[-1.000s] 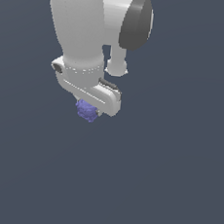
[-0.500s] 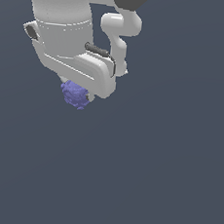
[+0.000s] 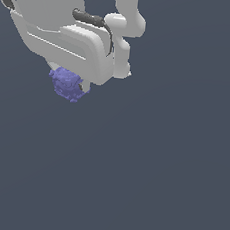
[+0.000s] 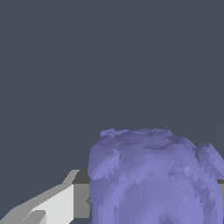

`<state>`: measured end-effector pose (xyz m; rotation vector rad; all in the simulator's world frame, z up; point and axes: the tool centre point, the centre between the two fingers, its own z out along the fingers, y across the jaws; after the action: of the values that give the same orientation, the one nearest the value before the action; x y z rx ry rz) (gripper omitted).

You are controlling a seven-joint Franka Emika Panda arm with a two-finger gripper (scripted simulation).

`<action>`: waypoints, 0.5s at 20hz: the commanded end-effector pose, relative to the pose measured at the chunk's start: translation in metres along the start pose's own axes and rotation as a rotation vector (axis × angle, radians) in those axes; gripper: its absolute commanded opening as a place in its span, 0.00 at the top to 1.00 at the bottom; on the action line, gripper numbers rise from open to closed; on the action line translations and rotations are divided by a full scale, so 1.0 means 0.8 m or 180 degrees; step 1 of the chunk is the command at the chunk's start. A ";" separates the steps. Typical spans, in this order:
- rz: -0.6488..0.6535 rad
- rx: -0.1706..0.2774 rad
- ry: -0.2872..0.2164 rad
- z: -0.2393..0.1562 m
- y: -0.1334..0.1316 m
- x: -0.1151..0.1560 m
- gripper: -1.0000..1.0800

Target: Pick up the object and move it to a goal position.

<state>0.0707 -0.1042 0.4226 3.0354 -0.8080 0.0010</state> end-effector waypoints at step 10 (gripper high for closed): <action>-0.0001 -0.0001 -0.0002 -0.020 0.001 0.007 1.00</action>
<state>0.0751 -0.1079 0.4375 3.0354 -0.8077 0.0002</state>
